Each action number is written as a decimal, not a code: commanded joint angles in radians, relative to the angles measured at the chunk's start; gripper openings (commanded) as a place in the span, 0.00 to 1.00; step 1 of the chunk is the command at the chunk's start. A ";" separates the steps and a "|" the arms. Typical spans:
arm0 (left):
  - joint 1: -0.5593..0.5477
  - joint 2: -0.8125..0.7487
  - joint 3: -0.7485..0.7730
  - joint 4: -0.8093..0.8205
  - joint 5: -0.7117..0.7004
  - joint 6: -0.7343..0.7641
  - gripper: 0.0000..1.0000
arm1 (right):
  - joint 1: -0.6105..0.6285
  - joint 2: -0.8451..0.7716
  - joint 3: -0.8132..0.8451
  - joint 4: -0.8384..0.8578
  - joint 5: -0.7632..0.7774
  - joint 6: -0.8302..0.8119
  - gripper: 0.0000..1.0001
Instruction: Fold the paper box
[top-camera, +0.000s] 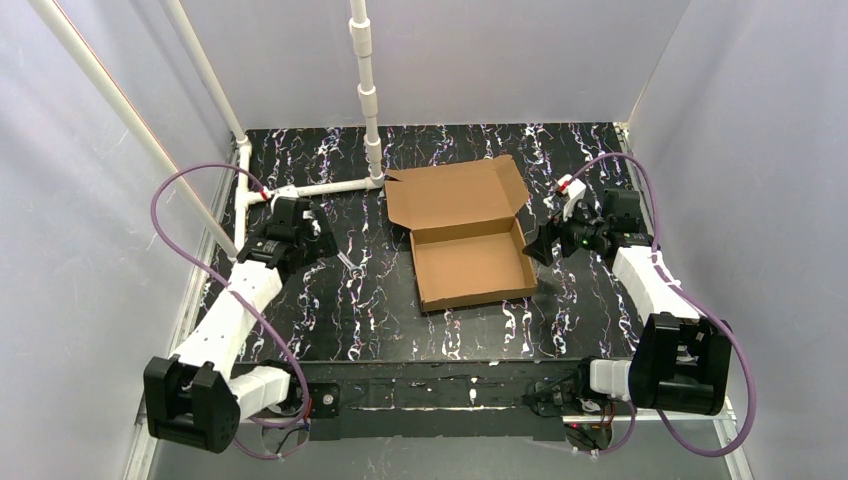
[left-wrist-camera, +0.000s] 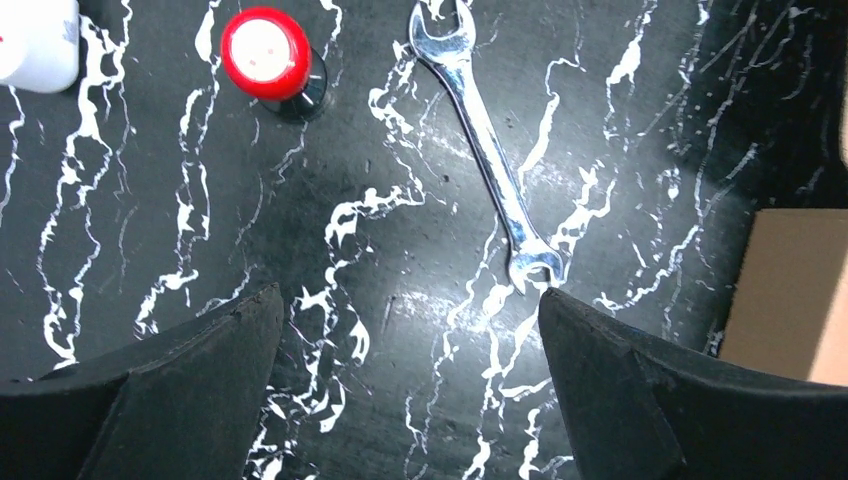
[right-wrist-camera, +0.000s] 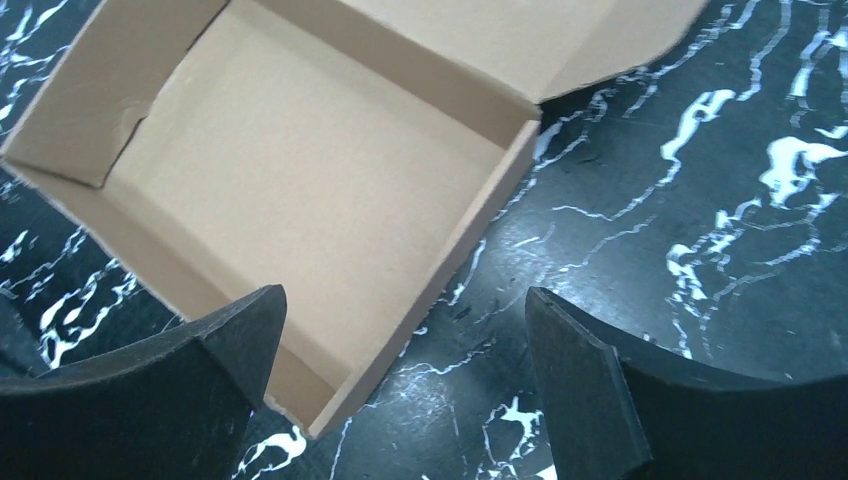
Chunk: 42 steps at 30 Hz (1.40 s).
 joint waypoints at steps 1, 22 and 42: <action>0.038 0.041 0.041 0.047 -0.046 0.105 0.98 | -0.007 0.007 0.042 -0.065 -0.130 -0.075 0.98; 0.299 0.148 0.098 0.104 0.265 0.150 0.98 | -0.031 0.036 0.035 -0.111 -0.177 -0.149 0.98; 0.315 0.116 -0.003 0.166 0.387 0.286 0.98 | -0.050 0.060 0.034 -0.132 -0.200 -0.177 0.98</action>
